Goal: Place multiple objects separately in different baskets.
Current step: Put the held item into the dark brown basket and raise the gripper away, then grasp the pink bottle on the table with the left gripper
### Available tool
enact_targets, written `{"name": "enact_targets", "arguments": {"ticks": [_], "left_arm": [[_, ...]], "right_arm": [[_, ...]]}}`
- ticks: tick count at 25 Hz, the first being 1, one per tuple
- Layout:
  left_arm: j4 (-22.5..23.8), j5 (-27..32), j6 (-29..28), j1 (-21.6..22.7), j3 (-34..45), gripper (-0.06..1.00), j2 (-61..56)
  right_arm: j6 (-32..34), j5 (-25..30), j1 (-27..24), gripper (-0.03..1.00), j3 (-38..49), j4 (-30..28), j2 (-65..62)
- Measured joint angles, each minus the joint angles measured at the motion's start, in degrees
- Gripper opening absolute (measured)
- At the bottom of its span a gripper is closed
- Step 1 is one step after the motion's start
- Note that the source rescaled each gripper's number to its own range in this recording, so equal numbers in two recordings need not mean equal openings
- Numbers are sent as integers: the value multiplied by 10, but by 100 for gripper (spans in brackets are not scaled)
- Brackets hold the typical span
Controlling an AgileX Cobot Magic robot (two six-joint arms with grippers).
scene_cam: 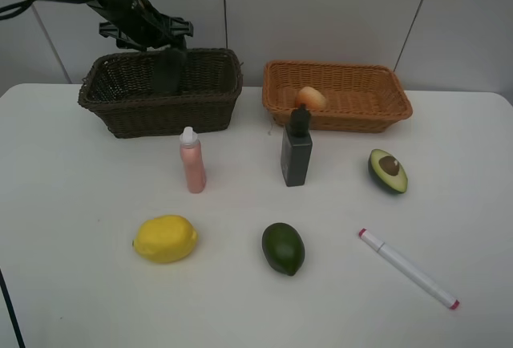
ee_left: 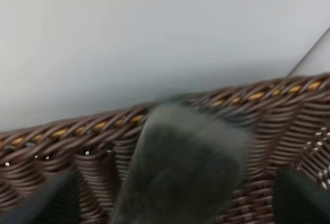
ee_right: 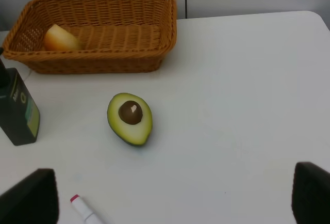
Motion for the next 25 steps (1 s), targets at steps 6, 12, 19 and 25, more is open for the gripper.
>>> {"name": "enact_targets", "arguments": {"ticks": [6,12,19,25], "left_arm": [[-18,109,-11,-2,-12,100,-40],[-64,327,-7,-15,-60,100,-133],[-109,514,-6,-67,-65,100,-184],[-115,513,-63,-152,-16,100,-185]], "right_arm": [[0,0,0,100,0,0,0],[0,0,0,100,0,0,0],[0,0,0,100,0,0,0],[0,0,0,100,0,0,0]]}}
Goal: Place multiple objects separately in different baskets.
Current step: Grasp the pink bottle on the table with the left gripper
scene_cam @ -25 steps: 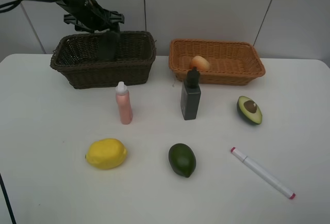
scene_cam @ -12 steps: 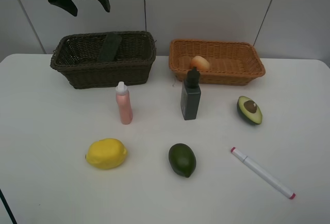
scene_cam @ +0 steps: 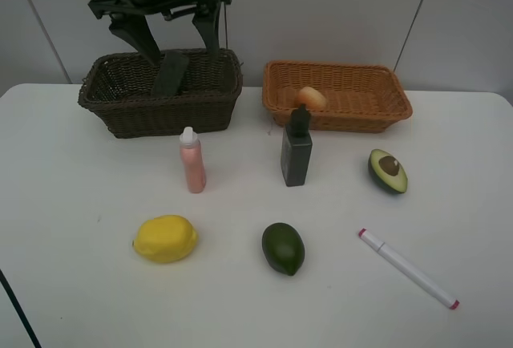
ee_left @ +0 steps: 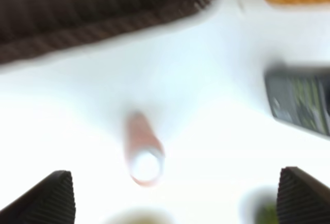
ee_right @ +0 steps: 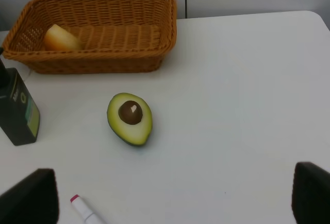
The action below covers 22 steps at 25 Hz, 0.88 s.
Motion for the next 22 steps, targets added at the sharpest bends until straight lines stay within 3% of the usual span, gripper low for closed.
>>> {"name": "enact_targets", "arguments": {"ticks": [8,15,22], "left_arm": [[11,-13,-44,-22,135,100,-1],[33,-169,-45,-22,221,100,5],[38,-238,-46,-22,229,100,68]], "right_arm": [[0,0,0,100,0,0,0],[0,0,0,100,0,0,0],[0,0,0,100,0,0,0]]}}
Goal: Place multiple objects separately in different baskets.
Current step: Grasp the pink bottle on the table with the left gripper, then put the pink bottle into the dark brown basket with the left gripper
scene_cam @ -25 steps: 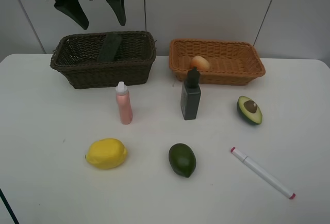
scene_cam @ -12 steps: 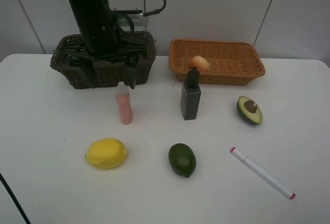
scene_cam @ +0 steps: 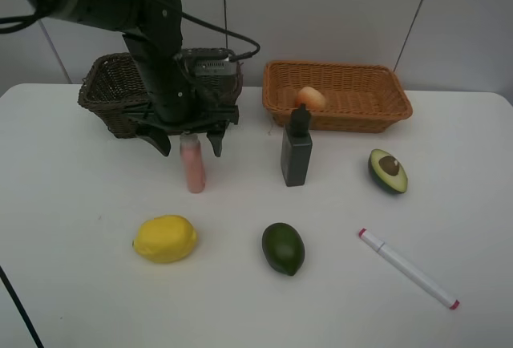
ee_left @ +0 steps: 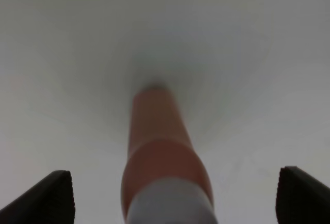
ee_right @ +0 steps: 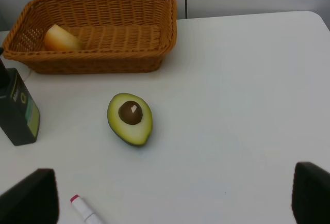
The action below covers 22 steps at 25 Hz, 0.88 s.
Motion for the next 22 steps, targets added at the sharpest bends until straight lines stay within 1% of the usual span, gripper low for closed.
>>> {"name": "enact_targets", "arguments": {"ticks": [2,3,4,6,8,10,11,14,17,20,22], "left_arm": [[10,-4,-4,0,0,100,11],[19,-5,-8,0,0,98,14],[26,-5,-12,0,0,93,16],[39,-5,-15,0,0,72,19],[43,-4,-15,0,0,36,21],[44,-3,-15,0,0,7,21],[44,-2,-15,0,0,0,21],[44,14,-15,0,-4,0,21],[42,61,-9,0,-30,0,17],[36,121,11,0,-92,0,-4],[34,153,29,3,-153,0,-21]], "right_arm": [[0,0,0,100,0,0,0],[0,0,0,100,0,0,0],[0,0,0,100,0,0,0],[0,0,0,100,0,0,0],[0,0,0,100,0,0,0],[0,0,0,100,0,0,0],[0,0,0,100,0,0,0],[0,0,0,100,0,0,0],[0,0,0,100,0,0,0],[0,0,0,100,0,0,0],[0,0,0,100,0,0,0]]}}
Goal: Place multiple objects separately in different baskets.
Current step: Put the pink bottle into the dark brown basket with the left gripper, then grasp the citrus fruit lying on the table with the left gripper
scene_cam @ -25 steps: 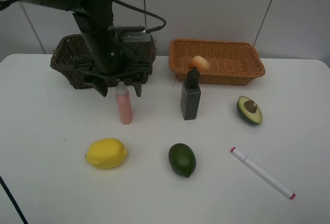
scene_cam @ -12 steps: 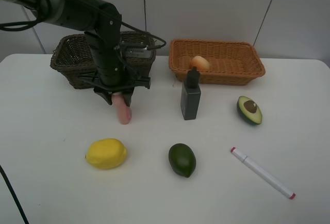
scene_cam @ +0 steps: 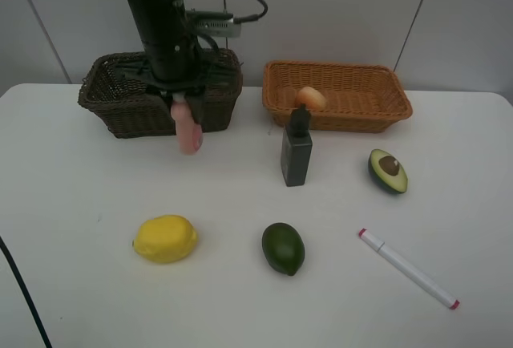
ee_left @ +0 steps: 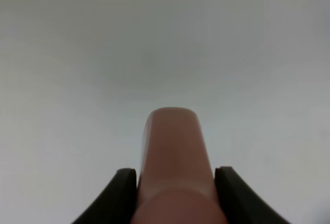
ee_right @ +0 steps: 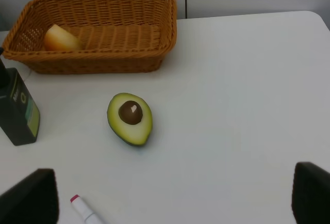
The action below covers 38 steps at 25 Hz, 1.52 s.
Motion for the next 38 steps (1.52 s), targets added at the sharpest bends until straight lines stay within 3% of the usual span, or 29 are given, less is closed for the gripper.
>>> {"name": "enact_targets", "arguments": {"ticks": [6,11,12,15,17,18,21,26,29,32,35,38], "left_arm": [[-6,-3,31,53,-163,0,8],[1,-53,47,114,-193,4,65],[3,-55,53,122,-193,13,76],[6,-65,65,131,-193,68,94],[7,-67,66,131,-193,86,96],[7,-67,67,131,-194,90,96],[5,-57,70,130,-200,93,96],[-39,61,89,128,-267,94,96],[-82,86,127,116,-302,94,92],[-96,86,193,83,-306,94,80],[-99,86,235,48,-260,94,50],[-91,85,267,12,-160,94,-14]], "right_arm": [[0,0,0,100,0,0,0],[0,0,0,100,0,0,0],[0,0,0,100,0,0,0],[0,0,0,100,0,0,0],[0,0,0,100,0,0,0],[0,0,0,100,0,0,0],[0,0,0,100,0,0,0],[0,0,0,100,0,0,0],[0,0,0,100,0,0,0],[0,0,0,100,0,0,0],[0,0,0,100,0,0,0],[0,0,0,100,0,0,0]]}}
